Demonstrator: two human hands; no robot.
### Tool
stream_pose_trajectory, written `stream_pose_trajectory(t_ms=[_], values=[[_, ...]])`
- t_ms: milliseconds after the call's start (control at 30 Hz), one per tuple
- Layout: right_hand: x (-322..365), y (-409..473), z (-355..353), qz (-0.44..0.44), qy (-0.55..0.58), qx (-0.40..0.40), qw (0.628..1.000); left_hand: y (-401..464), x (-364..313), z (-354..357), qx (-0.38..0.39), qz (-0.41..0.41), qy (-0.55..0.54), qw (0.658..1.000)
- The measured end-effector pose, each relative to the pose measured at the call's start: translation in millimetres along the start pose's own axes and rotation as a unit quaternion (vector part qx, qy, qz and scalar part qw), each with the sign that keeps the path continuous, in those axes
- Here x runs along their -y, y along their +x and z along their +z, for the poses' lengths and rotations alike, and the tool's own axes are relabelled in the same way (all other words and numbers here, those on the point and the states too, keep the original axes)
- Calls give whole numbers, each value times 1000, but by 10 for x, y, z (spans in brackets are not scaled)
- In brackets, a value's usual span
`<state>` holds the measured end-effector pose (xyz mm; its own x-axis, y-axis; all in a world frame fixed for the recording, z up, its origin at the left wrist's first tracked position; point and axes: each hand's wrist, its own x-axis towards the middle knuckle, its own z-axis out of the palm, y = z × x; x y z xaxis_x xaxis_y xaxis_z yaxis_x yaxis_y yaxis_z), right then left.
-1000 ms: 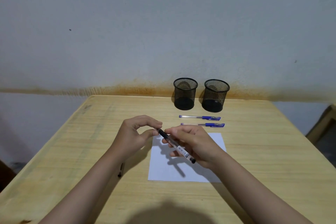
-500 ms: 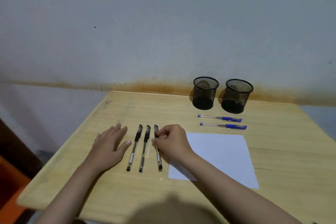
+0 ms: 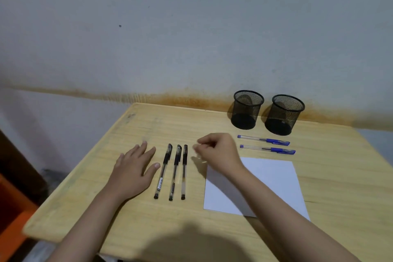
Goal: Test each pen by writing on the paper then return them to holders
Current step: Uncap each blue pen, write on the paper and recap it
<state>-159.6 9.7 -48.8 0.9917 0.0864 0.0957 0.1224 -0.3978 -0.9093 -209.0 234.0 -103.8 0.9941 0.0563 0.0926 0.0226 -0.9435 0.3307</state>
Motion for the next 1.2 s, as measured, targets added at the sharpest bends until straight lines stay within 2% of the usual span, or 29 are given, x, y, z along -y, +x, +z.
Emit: stream_pose_trajectory(t_ms=[133,267,367,567,667,800,933,1033,1200], values=[[-106,151,-548,-13,-42,-48,998,-6,12,11,1,-2,-4,1000],[-397,295,-1062,-13,-206,-61,977,-5,14,10,-1,-2,1,1000],[-592,365,-1328,4,-296,-38,954,-3,6,15,-2,0,-1,1000],[-762,457,-1452,-6,-371,22,929,-21,-7,4,-7,0,-7,1000],[-740,470,-1456,-54,-391,23,918,-12,-11,-6,-8,-2,-13,1000],[-570,387,-1410,-169,-290,-24,942,44,-44,-70,-32,-36,-111,993],[-303,190,-1248,-216,-128,-55,966,67,-470,-137,-111,-43,-236,964],[-115,41,-1139,-168,20,-67,983,60,-947,-141,-119,4,-323,939],[13,-164,-1128,-61,231,-64,969,22,-1597,-92,-142,137,-319,927]])
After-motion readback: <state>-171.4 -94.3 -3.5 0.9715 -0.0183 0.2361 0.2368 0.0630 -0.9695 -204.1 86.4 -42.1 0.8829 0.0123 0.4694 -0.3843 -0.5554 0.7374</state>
